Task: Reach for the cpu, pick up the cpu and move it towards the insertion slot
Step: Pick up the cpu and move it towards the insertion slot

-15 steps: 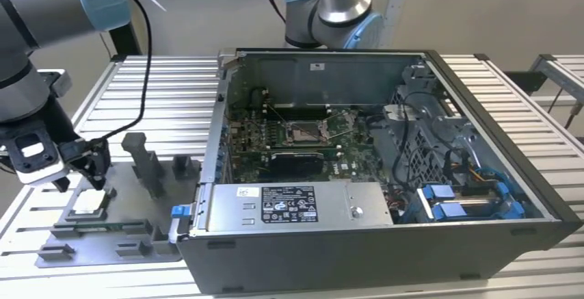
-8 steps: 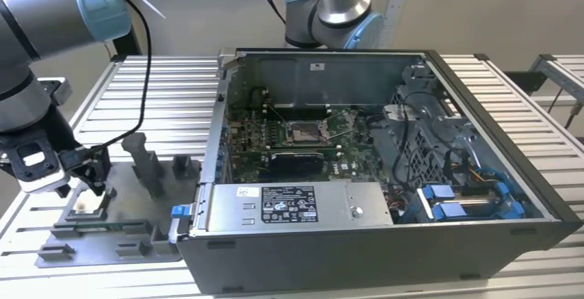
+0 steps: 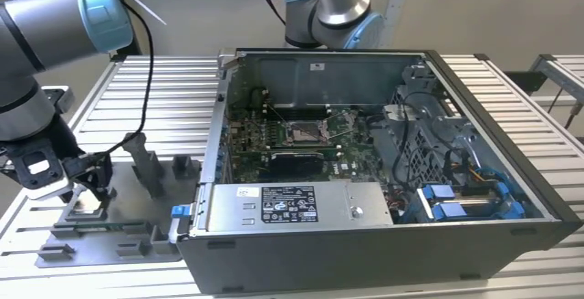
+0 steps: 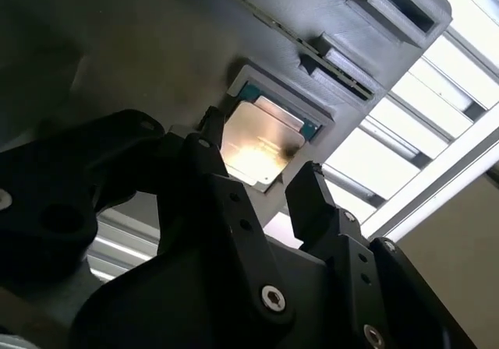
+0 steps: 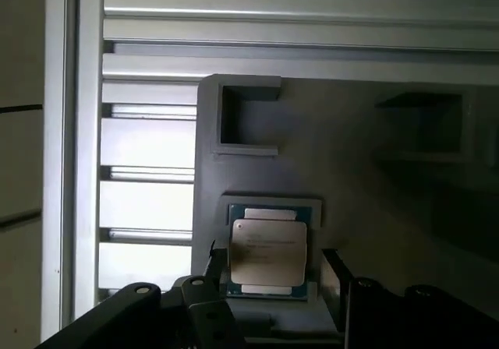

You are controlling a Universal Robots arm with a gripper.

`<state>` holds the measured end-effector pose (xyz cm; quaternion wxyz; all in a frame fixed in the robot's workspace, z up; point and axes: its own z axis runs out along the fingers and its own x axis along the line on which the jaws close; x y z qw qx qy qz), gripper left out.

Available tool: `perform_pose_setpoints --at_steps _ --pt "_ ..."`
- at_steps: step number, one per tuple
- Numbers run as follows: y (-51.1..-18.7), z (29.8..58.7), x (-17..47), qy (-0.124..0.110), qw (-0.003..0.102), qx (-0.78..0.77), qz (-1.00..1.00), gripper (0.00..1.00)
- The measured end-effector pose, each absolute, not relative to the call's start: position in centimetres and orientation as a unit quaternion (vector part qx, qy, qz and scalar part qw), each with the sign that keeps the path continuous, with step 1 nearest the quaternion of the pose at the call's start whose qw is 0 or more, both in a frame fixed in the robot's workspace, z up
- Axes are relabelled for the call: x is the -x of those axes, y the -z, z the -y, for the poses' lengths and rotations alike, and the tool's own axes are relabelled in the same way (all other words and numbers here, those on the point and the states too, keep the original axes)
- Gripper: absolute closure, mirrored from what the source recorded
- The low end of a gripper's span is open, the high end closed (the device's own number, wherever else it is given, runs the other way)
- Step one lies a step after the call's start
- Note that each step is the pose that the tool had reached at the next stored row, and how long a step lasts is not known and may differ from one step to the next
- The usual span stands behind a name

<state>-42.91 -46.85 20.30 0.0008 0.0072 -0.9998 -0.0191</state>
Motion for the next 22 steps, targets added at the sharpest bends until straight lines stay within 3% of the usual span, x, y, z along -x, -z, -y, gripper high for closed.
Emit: perform_pose_setpoints --at_steps 22 --pt "-18.5 46.8 43.1 0.019 0.001 -0.007 1.0 0.0"
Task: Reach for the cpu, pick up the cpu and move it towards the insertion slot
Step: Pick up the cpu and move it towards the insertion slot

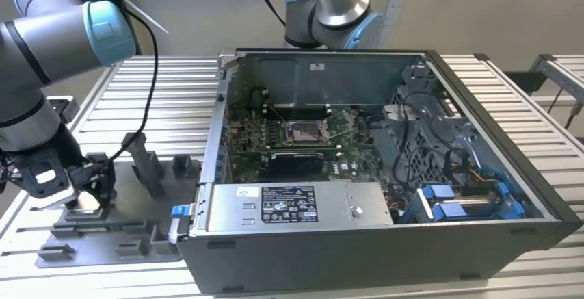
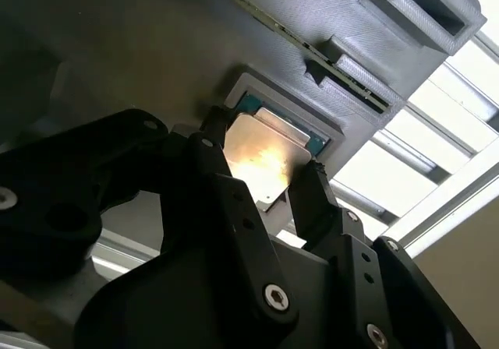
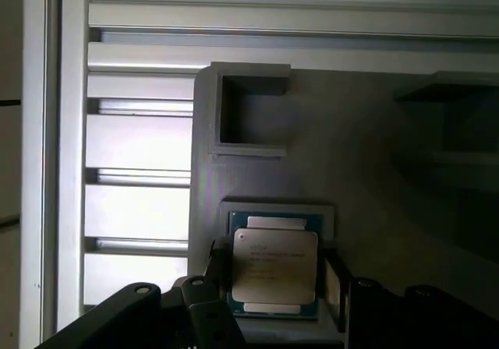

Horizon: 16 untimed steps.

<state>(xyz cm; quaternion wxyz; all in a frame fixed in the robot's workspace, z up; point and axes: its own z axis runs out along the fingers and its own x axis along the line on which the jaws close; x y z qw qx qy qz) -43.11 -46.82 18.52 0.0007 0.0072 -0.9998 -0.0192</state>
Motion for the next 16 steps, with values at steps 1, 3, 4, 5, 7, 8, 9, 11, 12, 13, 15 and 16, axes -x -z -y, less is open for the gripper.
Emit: perform_pose_setpoints --at_steps 1,3,4,5,7,8,9,11,12,13,15,16 --pt "-18.5 46.8 43.1 0.019 0.001 -0.007 1.0 0.0" --pt "-18.5 46.8 43.1 0.019 0.001 -0.007 1.0 0.0" --pt "-18.5 46.8 43.1 0.019 0.001 -0.007 1.0 0.0" --pt "-18.5 46.8 43.1 0.019 0.001 -0.007 1.0 1.0" --pt "-18.5 46.8 43.1 0.019 0.001 -0.007 1.0 1.0" --pt "-18.5 46.8 43.1 0.019 0.001 -0.007 1.0 1.0" --pt "-18.5 46.8 43.1 0.019 0.001 -0.007 1.0 1.0" --pt "-18.6 46.8 43.1 0.019 0.001 -0.007 1.0 1.0" --pt "-18.8 46.8 43.1 0.019 0.001 -0.007 1.0 1.0" --pt "-19.2 46.8 43.1 0.019 0.001 -0.007 1.0 1.0" --pt "-19.7 46.8 43.1 0.019 0.002 -0.007 1.0 1.0" --pt "-20.0 46.8 43.1 0.019 0.002 -0.007 1.0 1.0"
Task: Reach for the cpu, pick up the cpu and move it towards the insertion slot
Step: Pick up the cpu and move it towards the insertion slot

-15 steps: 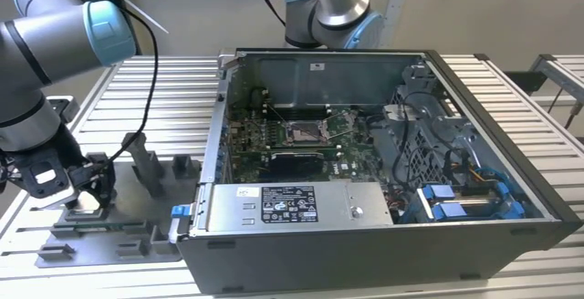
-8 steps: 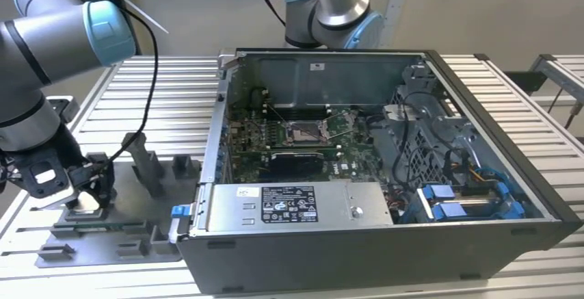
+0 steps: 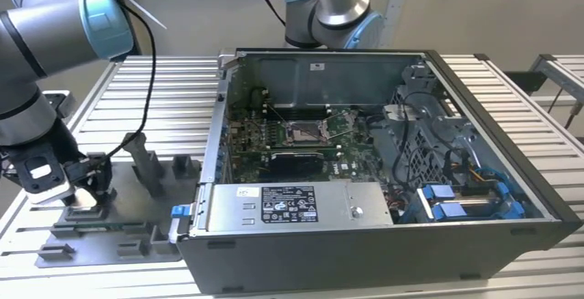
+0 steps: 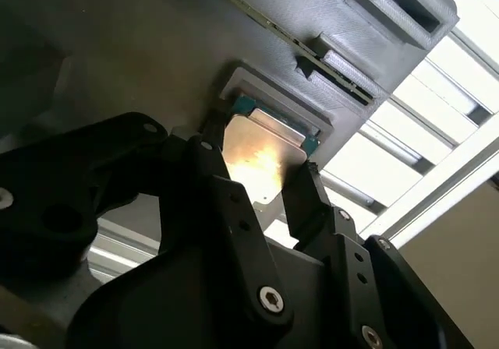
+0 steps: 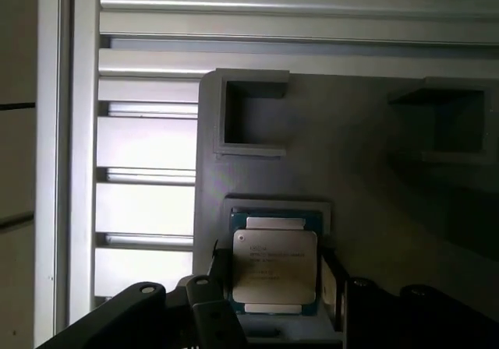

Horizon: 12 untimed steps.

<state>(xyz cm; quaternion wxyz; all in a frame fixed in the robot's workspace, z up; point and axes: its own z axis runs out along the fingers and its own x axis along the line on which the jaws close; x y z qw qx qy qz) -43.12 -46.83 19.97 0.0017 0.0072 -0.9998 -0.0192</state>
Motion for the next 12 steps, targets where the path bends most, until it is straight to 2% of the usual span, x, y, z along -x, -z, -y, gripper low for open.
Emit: perform_pose_setpoints --at_steps 12 --pt "-20.81 46.83 43.12 0.019 0.002 -0.007 1.0 1.0"
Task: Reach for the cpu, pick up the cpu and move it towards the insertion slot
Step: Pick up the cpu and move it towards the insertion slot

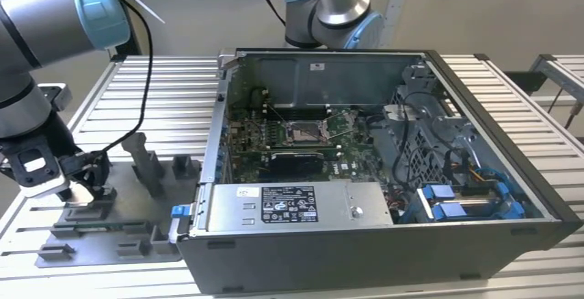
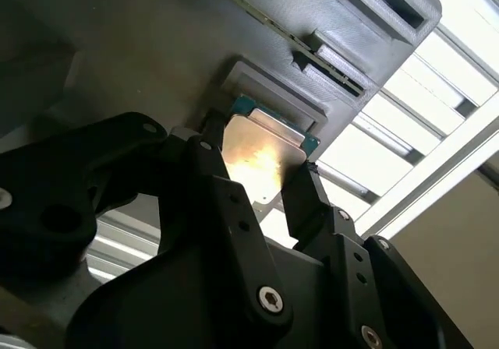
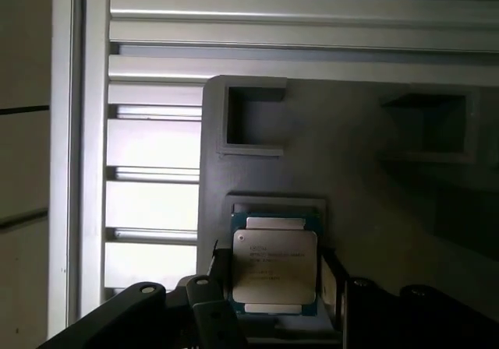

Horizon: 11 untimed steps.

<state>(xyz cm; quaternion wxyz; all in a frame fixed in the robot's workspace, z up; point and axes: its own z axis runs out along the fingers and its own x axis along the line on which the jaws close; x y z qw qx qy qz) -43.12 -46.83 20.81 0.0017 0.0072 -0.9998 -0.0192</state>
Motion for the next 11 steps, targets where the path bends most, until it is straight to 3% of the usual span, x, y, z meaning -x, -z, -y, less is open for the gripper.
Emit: perform_pose_setpoints --at_steps 11 --pt "-21.16 46.83 43.12 0.018 0.002 -0.007 1.0 1.0"
